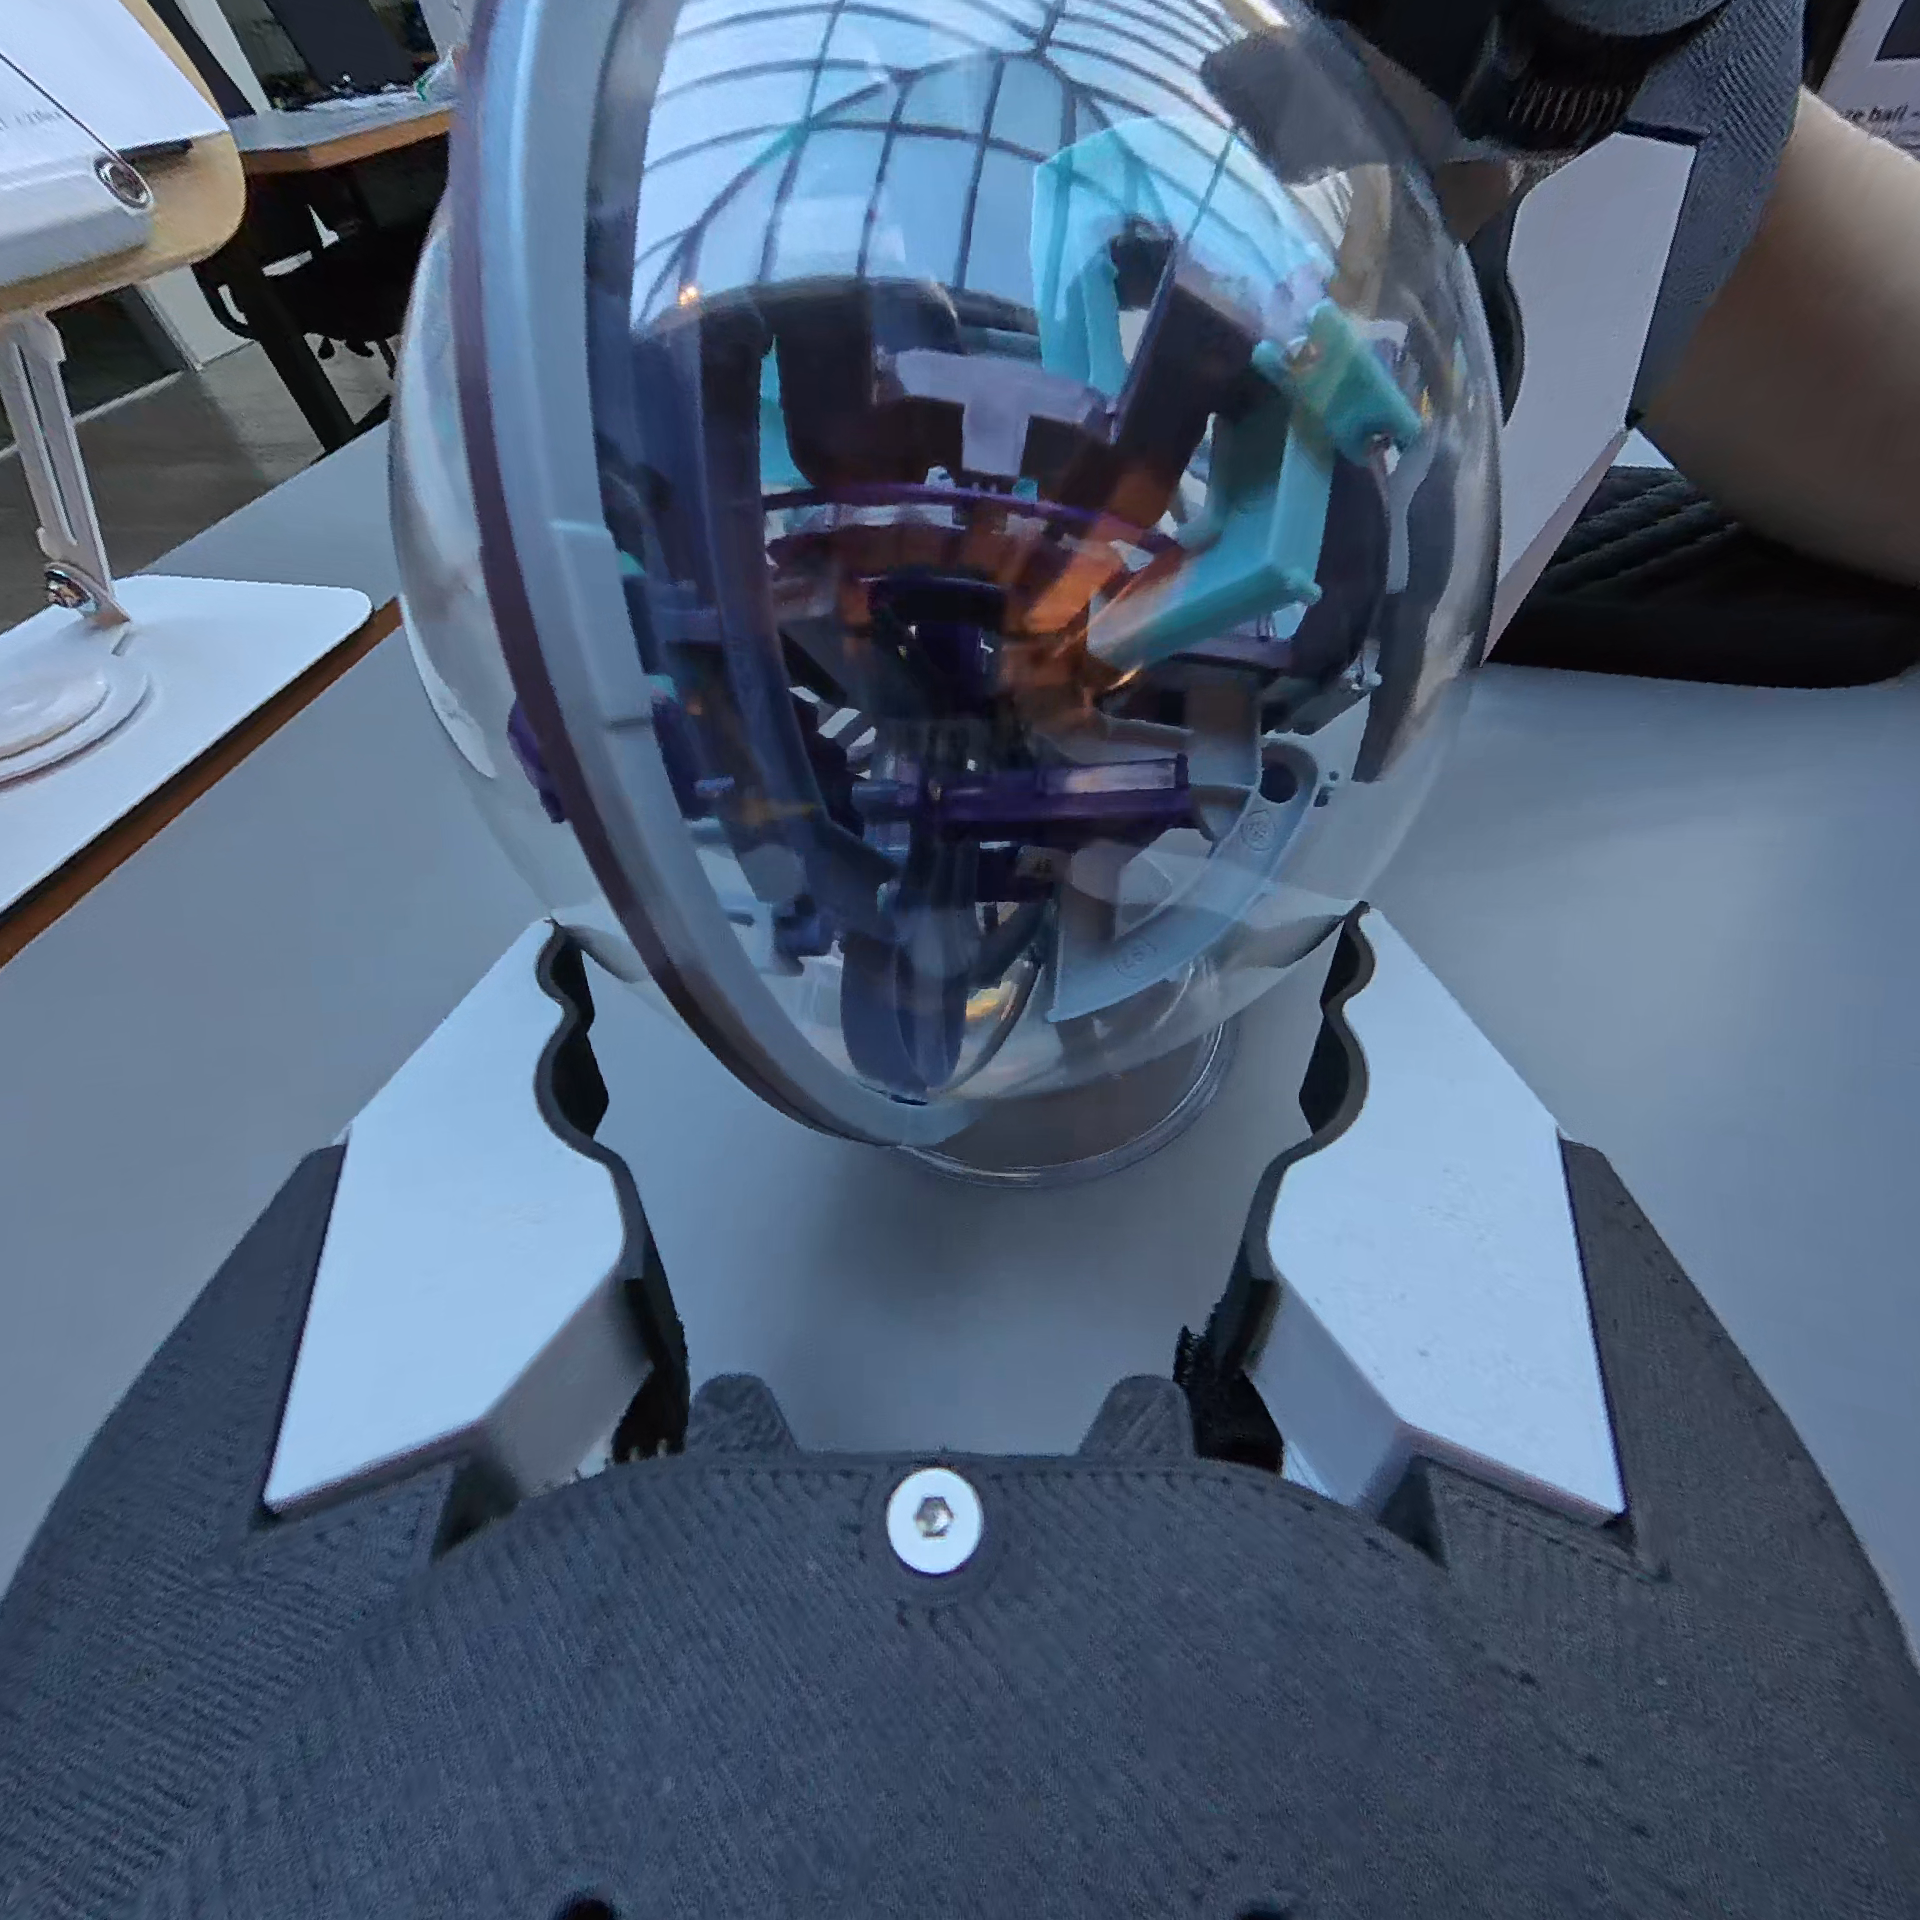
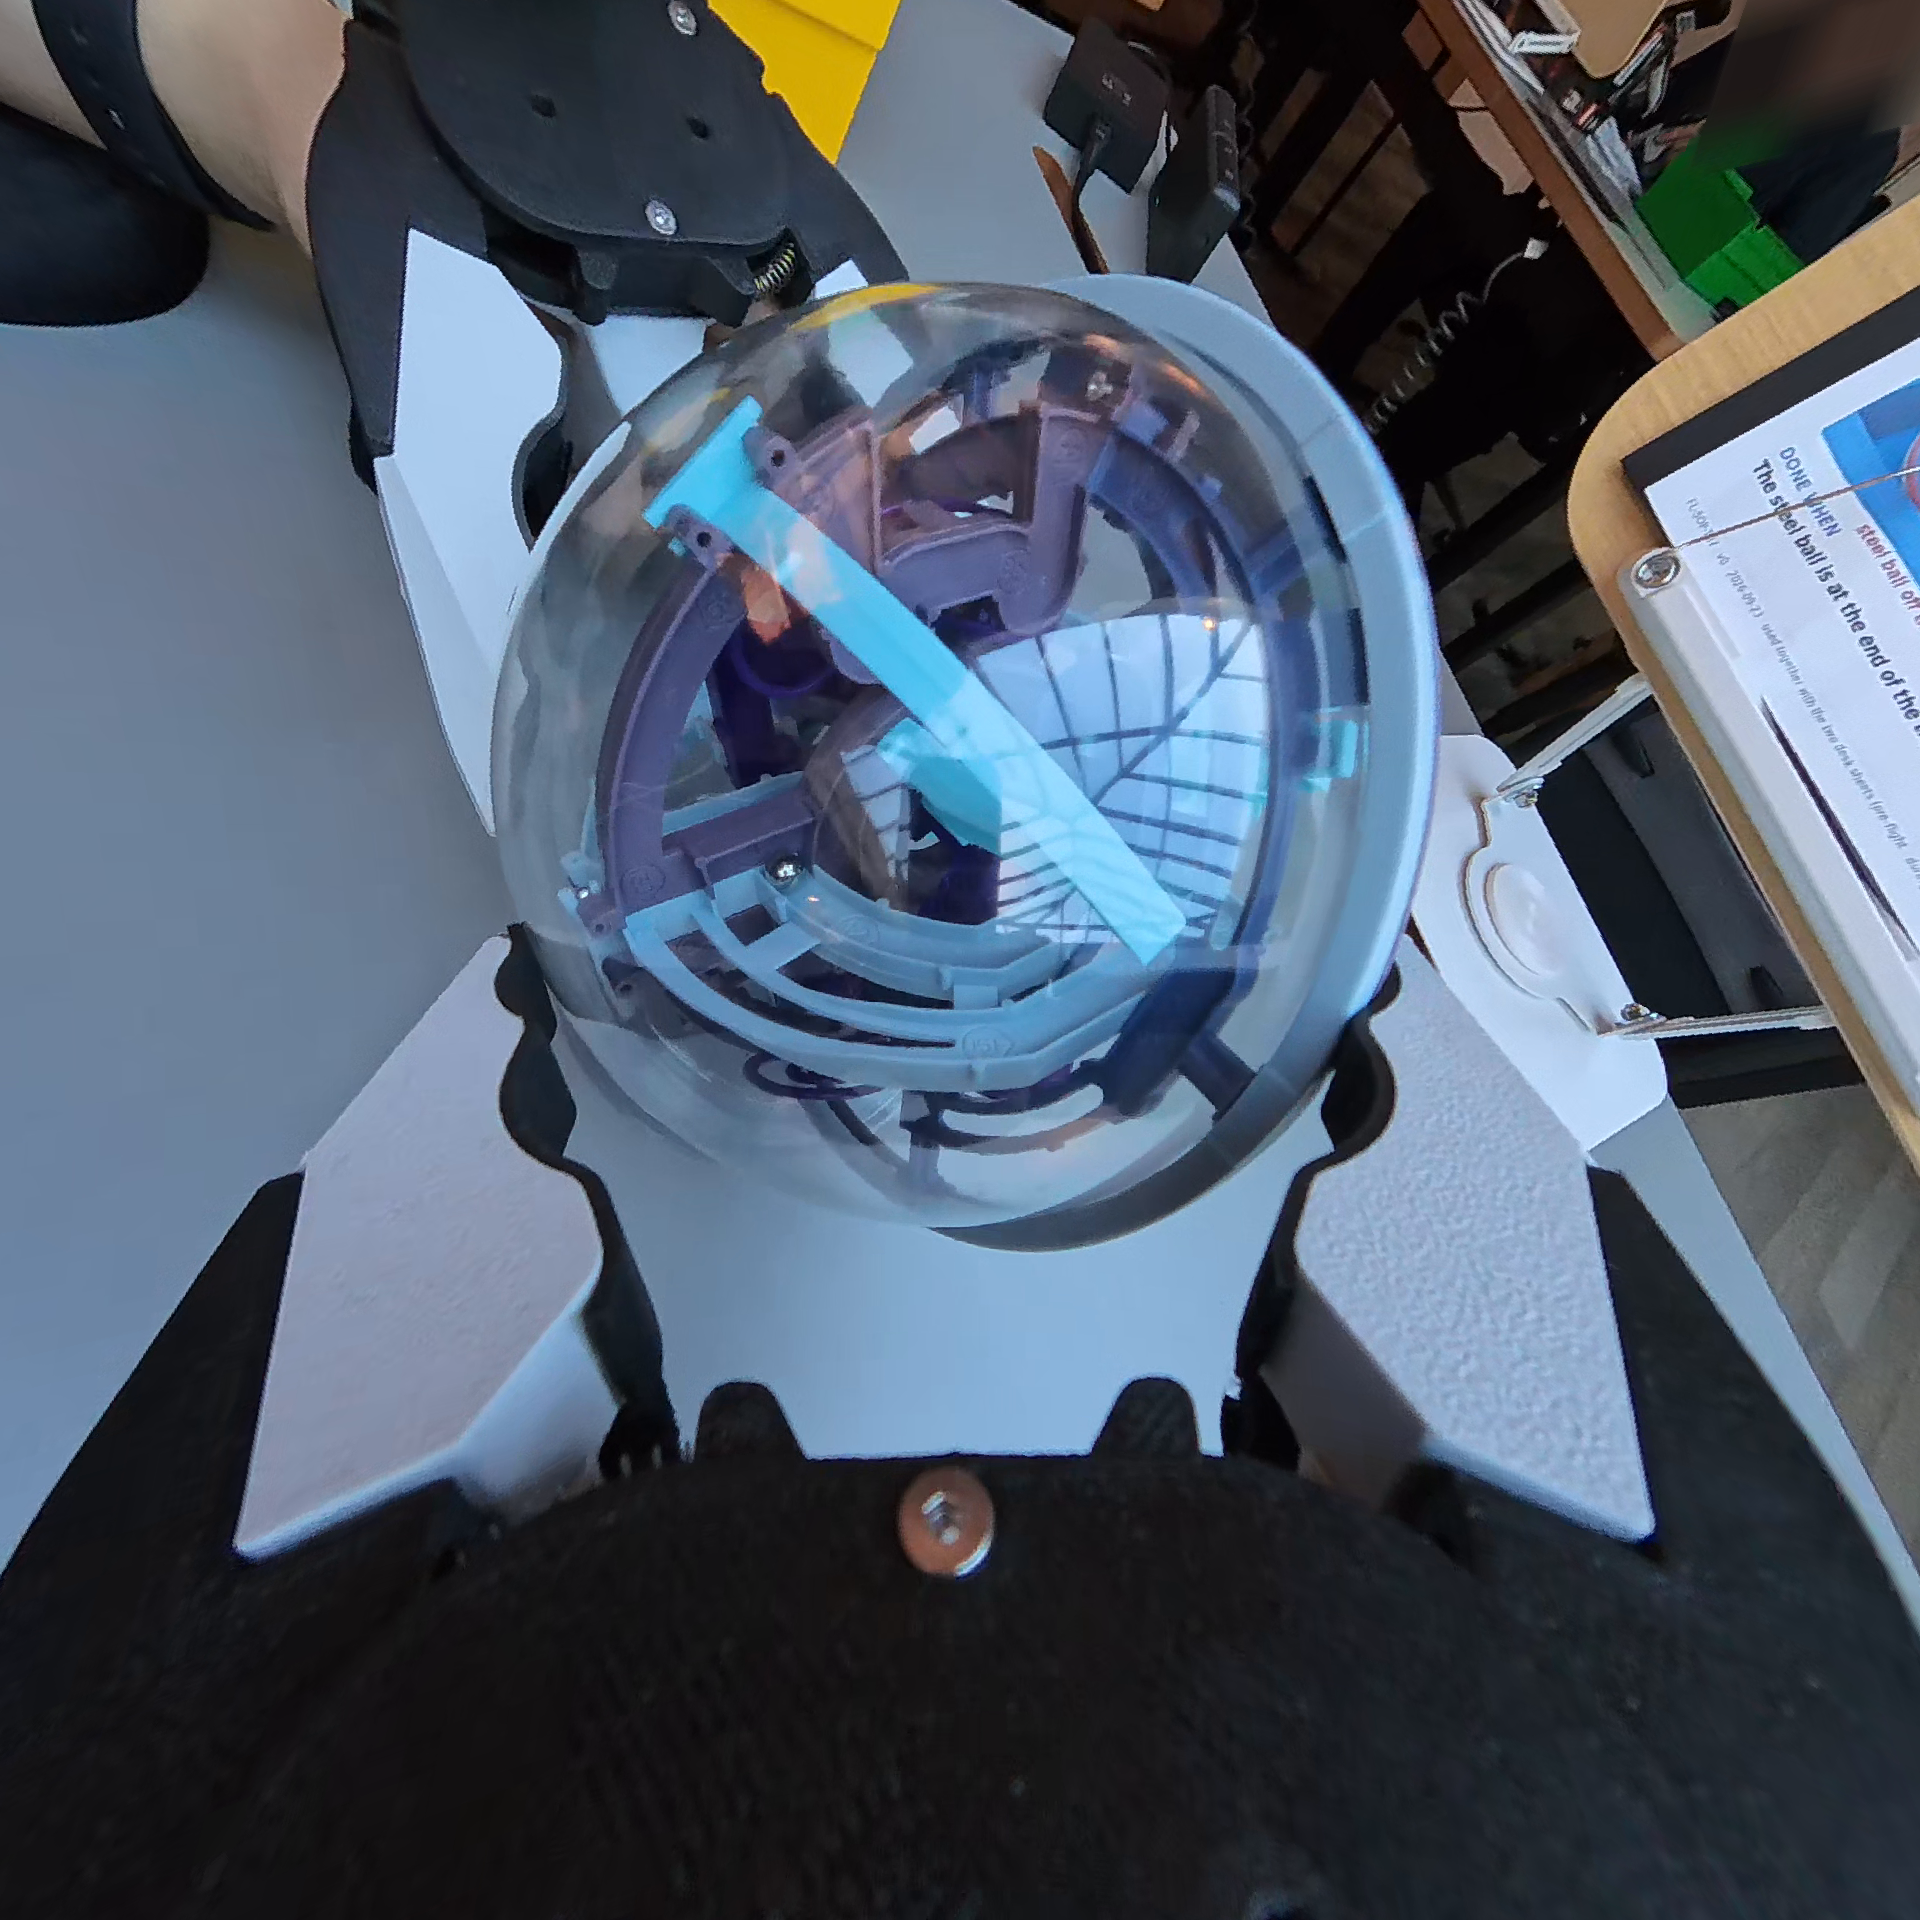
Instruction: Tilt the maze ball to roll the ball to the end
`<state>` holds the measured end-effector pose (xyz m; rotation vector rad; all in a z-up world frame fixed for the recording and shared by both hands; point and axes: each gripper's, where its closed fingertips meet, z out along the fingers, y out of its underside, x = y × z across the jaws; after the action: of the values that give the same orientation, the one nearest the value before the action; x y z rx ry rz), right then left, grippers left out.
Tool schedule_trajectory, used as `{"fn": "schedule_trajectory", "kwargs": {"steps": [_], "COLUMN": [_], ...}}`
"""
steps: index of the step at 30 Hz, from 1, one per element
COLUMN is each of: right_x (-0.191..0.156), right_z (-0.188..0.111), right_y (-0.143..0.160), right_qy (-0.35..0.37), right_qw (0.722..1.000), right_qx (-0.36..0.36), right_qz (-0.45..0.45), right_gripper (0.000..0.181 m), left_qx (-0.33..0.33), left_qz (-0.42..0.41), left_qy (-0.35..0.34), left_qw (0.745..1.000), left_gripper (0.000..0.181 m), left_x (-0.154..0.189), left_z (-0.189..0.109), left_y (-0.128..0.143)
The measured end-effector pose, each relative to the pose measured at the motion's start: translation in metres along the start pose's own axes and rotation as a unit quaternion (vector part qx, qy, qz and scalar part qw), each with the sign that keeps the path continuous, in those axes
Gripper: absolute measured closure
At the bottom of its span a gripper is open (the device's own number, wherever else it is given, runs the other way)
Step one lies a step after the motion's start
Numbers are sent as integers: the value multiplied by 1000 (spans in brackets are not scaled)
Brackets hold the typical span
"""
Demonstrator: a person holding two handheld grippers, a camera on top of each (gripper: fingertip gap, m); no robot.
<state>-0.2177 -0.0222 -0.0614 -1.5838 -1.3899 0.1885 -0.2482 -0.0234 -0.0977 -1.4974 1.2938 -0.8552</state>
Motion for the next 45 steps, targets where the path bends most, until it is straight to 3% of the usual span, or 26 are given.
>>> {"fn": "schedule_trajectory", "kwargs": {"steps": [16, 28, 45], "right_x": [-4, 2, -1], "right_z": [1, 2, 2], "right_y": [13, 3, 4], "right_qy": [-19, 9, -7], "right_qw": [996, 997, 994], "right_qx": [25, 56, 72], "right_qz": [79, 57, 86], "right_gripper": [35, 29, 31], "left_qx": [35, 56, 32], "left_qz": [-5, -18, 13], "left_qy": [-4, 4, -7], "left_qw": [999, 998, 999], "left_gripper": [45, 49, 47], "left_x": [1, -2, -2], "left_z": [-9, -13, -8], "left_y": [-16, -21, -9]}}
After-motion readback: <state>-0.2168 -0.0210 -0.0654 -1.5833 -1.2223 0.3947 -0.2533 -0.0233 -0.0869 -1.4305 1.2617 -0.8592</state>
